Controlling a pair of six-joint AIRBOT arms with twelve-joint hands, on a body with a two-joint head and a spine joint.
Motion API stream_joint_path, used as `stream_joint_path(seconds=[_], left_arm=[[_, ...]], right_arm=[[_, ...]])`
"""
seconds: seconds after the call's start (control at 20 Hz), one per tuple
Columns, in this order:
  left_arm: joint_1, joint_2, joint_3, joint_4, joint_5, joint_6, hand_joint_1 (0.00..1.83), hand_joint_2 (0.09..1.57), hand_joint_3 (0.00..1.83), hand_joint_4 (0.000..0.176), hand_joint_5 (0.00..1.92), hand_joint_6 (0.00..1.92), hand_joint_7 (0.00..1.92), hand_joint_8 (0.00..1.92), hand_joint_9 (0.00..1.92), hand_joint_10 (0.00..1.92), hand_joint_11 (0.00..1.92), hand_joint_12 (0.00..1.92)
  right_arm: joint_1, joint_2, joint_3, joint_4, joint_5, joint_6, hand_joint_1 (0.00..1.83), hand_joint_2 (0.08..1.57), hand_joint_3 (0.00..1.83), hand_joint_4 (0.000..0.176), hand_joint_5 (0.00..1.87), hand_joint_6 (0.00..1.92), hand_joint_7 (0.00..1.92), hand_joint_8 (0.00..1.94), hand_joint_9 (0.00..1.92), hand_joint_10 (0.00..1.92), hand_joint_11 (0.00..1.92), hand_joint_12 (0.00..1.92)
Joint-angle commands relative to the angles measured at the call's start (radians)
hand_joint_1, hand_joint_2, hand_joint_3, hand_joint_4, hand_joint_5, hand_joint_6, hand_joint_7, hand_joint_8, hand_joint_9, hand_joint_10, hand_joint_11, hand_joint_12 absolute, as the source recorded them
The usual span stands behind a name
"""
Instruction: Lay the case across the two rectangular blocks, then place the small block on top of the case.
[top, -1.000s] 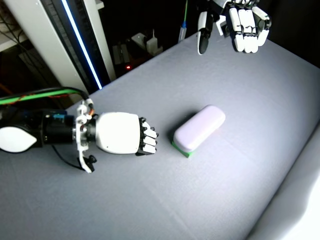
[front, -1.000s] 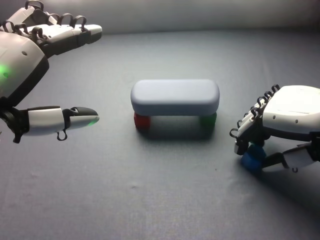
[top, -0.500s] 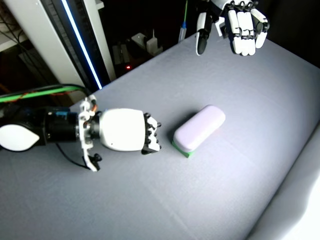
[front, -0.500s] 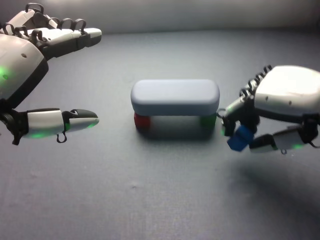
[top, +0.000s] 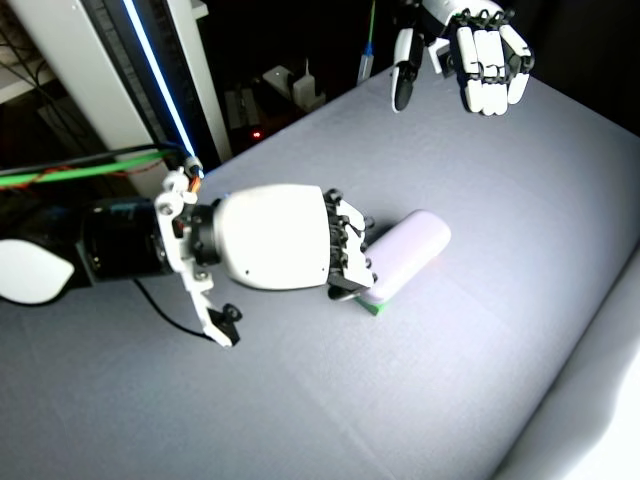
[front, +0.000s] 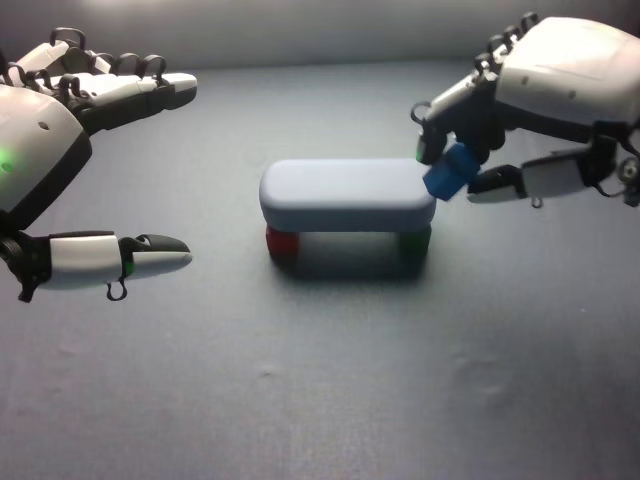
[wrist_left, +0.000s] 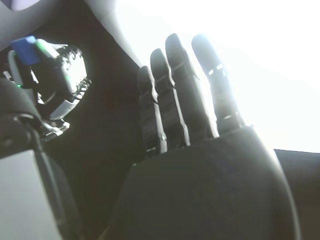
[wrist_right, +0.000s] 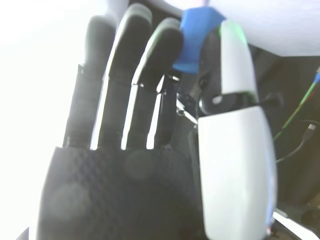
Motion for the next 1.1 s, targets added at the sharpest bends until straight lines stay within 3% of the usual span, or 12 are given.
stream_joint_path(seconds=[0.0, 0.05, 0.1, 0.15, 0.35, 0.4, 0.6, 0.7, 0.75, 0.85, 0.9, 1.05], left_arm=[[-0.009, -0.002, 0.006, 0.001, -0.120, -0.003, 0.88, 0.85, 0.00, 0.000, 0.46, 0.00, 0.53, 0.00, 0.54, 0.00, 0.09, 1.03], [-0.009, -0.003, 0.008, 0.001, -0.117, -0.003, 0.88, 0.85, 0.00, 0.000, 0.47, 0.00, 0.53, 0.00, 0.53, 0.00, 0.07, 1.03], [-0.009, -0.003, 0.008, 0.001, -0.116, -0.003, 0.88, 0.85, 0.00, 0.000, 0.47, 0.00, 0.53, 0.00, 0.53, 0.00, 0.07, 1.03], [-0.009, -0.004, 0.009, 0.002, -0.114, -0.003, 0.90, 0.85, 0.00, 0.000, 0.48, 0.00, 0.53, 0.00, 0.54, 0.00, 0.09, 1.01], [-0.010, -0.008, 0.013, 0.002, -0.108, -0.003, 0.89, 0.85, 0.00, 0.000, 0.48, 0.00, 0.53, 0.00, 0.53, 0.00, 0.09, 0.99], [-0.010, -0.009, 0.015, 0.004, -0.105, -0.005, 0.89, 0.85, 0.00, 0.000, 0.48, 0.00, 0.53, 0.00, 0.52, 0.00, 0.08, 0.98], [-0.013, -0.012, 0.019, 0.006, -0.101, -0.009, 0.89, 0.85, 0.00, 0.000, 0.49, 0.00, 0.54, 0.01, 0.53, 0.01, 0.09, 1.00], [-0.014, -0.015, 0.021, 0.007, -0.099, -0.010, 0.89, 0.85, 0.00, 0.000, 0.49, 0.00, 0.56, 0.00, 0.54, 0.00, 0.08, 1.03], [-0.016, -0.016, 0.022, 0.008, -0.097, -0.011, 0.89, 0.85, 0.00, 0.000, 0.48, 0.00, 0.56, 0.00, 0.53, 0.00, 0.07, 1.03], [-0.018, -0.018, 0.023, 0.010, -0.095, -0.012, 0.89, 0.85, 0.00, 0.000, 0.48, 0.00, 0.56, 0.00, 0.53, 0.00, 0.06, 1.06], [-0.019, -0.020, 0.024, 0.011, -0.095, -0.013, 0.87, 0.85, 0.00, 0.000, 0.48, 0.00, 0.55, 0.00, 0.53, 0.00, 0.06, 1.06], [-0.023, -0.025, 0.028, 0.014, -0.086, -0.017, 0.89, 0.85, 0.00, 0.000, 0.49, 0.00, 0.56, 0.00, 0.54, 0.00, 0.08, 1.02]], right_arm=[[0.020, -0.006, 0.007, 0.038, 0.096, 0.001, 1.25, 1.07, 0.00, 0.000, 1.00, 0.91, 1.16, 0.78, 1.03, 1.00, 0.85, 1.46], [0.032, -0.022, 0.021, 0.030, 0.082, 0.001, 1.23, 1.08, 0.00, 0.023, 0.99, 0.99, 1.11, 0.80, 0.94, 0.93, 0.71, 1.47], [0.040, -0.031, 0.028, 0.023, 0.072, 0.001, 1.23, 1.08, 0.00, 0.023, 0.99, 0.99, 1.11, 0.80, 0.94, 0.93, 0.71, 1.47], [0.051, -0.047, 0.042, 0.013, 0.054, 0.001, 1.23, 1.10, 0.00, 0.000, 1.03, 1.00, 1.00, 0.89, 0.90, 0.81, 0.67, 1.46], [0.079, -0.094, 0.081, -0.021, 0.005, 0.001, 1.24, 1.07, 0.00, 0.000, 1.00, 1.02, 1.16, 0.65, 1.07, 0.63, 0.82, 1.22], [0.088, -0.112, 0.098, -0.031, -0.018, 0.001, 1.24, 1.06, 0.00, 0.018, 1.05, 0.92, 1.17, 0.66, 1.13, 0.53, 0.86, 1.24], [0.093, -0.133, 0.118, -0.039, -0.046, 0.001, 1.26, 1.07, 0.00, 0.000, 1.06, 0.72, 1.10, 0.98, 1.01, 1.06, 0.83, 1.53], [0.094, -0.143, 0.128, -0.042, -0.059, 0.001, 1.23, 1.08, 0.00, 0.026, 1.05, 0.86, 1.05, 0.91, 0.92, 0.91, 0.68, 1.49], [0.096, -0.147, 0.131, -0.044, -0.065, 0.001, 1.25, 1.08, 0.00, 0.000, 1.07, 0.73, 1.04, 1.02, 0.96, 1.10, 0.81, 1.61], [0.102, -0.153, 0.137, -0.054, -0.079, 0.001, 1.23, 1.09, 0.00, 0.009, 1.08, 0.85, 1.00, 0.96, 0.84, 1.04, 0.63, 1.59], [0.107, -0.158, 0.141, -0.062, -0.090, 0.001, 1.25, 1.09, 0.00, 0.000, 1.12, 0.66, 0.97, 1.15, 0.84, 1.21, 0.66, 1.68], [0.114, -0.170, 0.151, -0.075, -0.115, 0.001, 1.27, 1.10, 0.00, 0.000, 1.06, 0.61, 1.01, 1.22, 0.96, 1.46, 0.89, 1.79]])
